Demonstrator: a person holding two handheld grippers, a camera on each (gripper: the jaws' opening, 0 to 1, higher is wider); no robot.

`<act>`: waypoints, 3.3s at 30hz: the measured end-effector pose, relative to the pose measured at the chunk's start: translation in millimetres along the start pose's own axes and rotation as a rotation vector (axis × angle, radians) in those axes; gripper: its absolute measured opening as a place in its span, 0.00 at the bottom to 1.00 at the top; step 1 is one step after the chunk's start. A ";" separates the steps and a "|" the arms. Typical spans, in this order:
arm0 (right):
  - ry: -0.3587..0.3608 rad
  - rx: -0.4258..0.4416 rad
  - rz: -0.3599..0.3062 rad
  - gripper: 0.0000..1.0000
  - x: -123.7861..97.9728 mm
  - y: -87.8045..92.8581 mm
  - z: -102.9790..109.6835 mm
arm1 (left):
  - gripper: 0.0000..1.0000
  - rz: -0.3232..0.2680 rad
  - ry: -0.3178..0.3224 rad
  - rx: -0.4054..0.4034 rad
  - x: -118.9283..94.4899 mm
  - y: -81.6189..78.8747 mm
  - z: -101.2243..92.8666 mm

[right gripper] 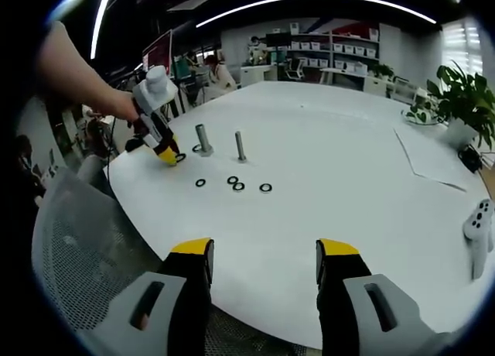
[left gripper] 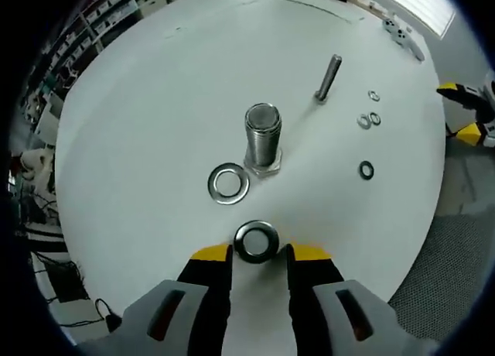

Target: Place the washer onto the threaded stud by aligning its center hole with the stud, sliding it down to the base, and recovering from edge contact or off-axis alignment until the washer reaches the visible bottom stop.

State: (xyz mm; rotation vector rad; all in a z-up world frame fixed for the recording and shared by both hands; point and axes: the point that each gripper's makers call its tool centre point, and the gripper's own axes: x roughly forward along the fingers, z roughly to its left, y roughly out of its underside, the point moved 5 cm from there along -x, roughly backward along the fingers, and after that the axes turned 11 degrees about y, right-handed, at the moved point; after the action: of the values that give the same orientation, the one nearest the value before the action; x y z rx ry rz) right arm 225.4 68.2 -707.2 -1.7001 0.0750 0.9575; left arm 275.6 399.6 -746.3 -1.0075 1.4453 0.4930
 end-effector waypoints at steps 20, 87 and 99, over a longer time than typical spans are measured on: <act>-0.002 0.008 -0.003 0.56 -0.2 0.0 -0.7 | 0.21 0.075 0.011 -0.025 1.6 -5.6 5.4; -0.007 0.001 0.004 0.55 1.0 0.8 0.2 | 0.18 0.139 0.083 0.156 -31.4 -35.4 0.1; -0.006 0.001 0.003 0.55 0.9 0.4 0.2 | 0.19 0.120 0.096 0.213 -48.5 -52.6 -6.8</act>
State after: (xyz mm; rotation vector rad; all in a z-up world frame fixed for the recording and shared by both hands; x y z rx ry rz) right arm 225.7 68.5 -708.1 -1.6968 0.0744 0.9643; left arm 308.1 380.3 -685.2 -0.7869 1.6141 0.3709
